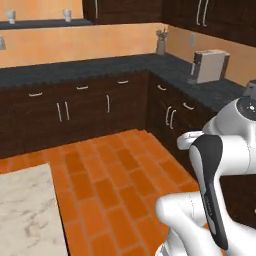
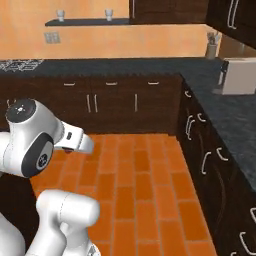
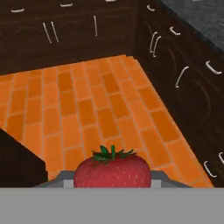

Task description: Take the strawberry from the fridge and place it on top of the pancake, located on the dining counter.

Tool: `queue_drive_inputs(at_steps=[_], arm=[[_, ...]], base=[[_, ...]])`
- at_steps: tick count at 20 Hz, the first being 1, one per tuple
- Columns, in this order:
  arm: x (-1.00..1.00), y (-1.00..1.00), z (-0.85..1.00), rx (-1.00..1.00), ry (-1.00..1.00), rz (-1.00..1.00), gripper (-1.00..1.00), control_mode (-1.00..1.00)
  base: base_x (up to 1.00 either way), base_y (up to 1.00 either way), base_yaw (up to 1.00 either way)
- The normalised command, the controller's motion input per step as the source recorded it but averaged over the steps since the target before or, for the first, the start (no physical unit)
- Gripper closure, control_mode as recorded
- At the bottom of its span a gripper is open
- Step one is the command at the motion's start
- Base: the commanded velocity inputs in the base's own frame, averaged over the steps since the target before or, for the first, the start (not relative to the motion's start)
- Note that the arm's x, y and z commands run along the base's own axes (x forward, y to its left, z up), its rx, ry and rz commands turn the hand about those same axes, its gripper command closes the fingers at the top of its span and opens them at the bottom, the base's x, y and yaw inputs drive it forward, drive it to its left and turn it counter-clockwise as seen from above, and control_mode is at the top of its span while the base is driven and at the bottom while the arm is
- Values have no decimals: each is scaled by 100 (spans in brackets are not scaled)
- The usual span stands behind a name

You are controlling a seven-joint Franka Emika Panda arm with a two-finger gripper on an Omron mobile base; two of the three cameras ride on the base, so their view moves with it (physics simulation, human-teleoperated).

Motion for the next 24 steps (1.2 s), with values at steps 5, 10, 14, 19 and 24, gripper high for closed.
queue_drive_inputs(at_steps=[5, 10, 14, 19, 24], arm=[[0, 0, 0, 0, 0, 0, 100, 100], [0, 0, 0, 0, 0, 0, 100, 100], [0, 0, 0, 0, 0, 0, 100, 100], [0, 0, 0, 0, 0, 0, 100, 100], [0, 0, 0, 0, 0, 0, 100, 100]], base=[[-2, 6, 96], [-13, 0, 91], [-19, 2, 88], [-27, 7, 87], [-43, 24, 81]])
